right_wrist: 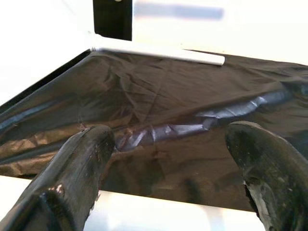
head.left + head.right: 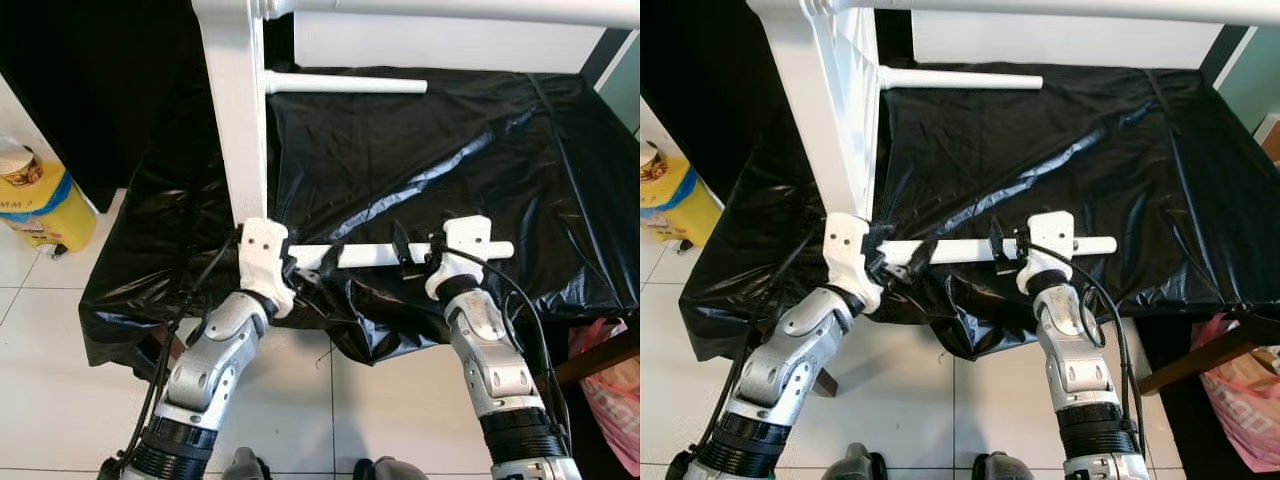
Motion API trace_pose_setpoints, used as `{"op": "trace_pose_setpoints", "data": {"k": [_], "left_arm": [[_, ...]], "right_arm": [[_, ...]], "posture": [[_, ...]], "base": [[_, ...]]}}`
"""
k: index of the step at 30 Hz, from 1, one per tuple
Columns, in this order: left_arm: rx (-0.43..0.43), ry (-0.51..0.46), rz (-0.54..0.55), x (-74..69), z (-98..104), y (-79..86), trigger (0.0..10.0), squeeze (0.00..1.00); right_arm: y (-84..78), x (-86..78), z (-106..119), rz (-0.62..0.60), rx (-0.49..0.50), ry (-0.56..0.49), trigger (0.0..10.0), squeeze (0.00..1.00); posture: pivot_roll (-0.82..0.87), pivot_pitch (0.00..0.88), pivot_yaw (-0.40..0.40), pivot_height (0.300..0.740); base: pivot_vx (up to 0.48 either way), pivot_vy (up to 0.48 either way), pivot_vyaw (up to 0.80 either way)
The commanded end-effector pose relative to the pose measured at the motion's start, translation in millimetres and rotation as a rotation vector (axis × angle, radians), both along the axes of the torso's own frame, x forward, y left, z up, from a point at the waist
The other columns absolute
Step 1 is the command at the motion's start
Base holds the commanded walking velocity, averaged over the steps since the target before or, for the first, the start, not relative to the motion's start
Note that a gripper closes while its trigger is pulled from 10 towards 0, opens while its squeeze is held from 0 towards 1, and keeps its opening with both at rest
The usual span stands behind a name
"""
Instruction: Building children table
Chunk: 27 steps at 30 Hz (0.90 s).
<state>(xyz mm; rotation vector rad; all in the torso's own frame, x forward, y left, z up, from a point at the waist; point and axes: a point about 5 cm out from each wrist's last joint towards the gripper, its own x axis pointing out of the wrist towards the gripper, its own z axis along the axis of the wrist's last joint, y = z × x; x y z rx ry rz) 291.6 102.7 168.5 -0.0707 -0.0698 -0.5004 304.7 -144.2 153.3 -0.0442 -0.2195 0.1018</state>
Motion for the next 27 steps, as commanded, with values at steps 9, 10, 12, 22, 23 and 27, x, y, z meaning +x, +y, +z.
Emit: {"op": "trace_pose_setpoints", "data": {"k": [9,10,12,22,23,27], "left_arm": [[0.011,-0.024,0.132,4.4,-4,28.9,10.0,0.00],[0.007,-0.028,0.129,4.3,-3,27.6,10.0,0.00],[-0.003,-0.037,0.092,1.8,-1,18.3,10.0,0.00],[-0.019,-0.093,-0.051,2.3,8,-24.3,10.0,0.00],[-0.019,-0.093,-0.051,2.3,8,-24.3,10.0,0.00],[-0.010,-0.091,-0.089,7.0,5,-34.7,10.0,0.00]], "right_arm": [[-5.0,-1.2,-3,-0.019,-0.026,-0.009,10.0,0.00],[-4.7,-0.9,-3,-0.018,-0.028,-0.011,10.0,0.00],[-6.1,-0.2,-2,-0.026,-0.029,-0.015,10.0,0.00],[-38.1,14.7,18,-0.119,-0.095,-0.051,10.0,0.00],[-38.1,14.7,18,-0.119,-0.095,-0.051,10.0,0.00],[-52.6,26.1,37,-0.154,-0.122,-0.097,10.0,0.00]], "posture": [[0.03,0.082,-0.029,0.740],[0.03,0.080,-0.029,0.740],[0.03,0.076,-0.032,0.740],[-0.01,0.068,-0.020,0.740],[-0.01,0.068,-0.020,0.740],[-0.03,0.065,-0.007,0.740]], "base": [[0.000,0.000,0.00],[0.000,0.000,0.00],[0.000,0.000,0.00],[0.000,0.000,0.00],[0.000,0.000,0.00],[0.000,0.000,0.00]]}}
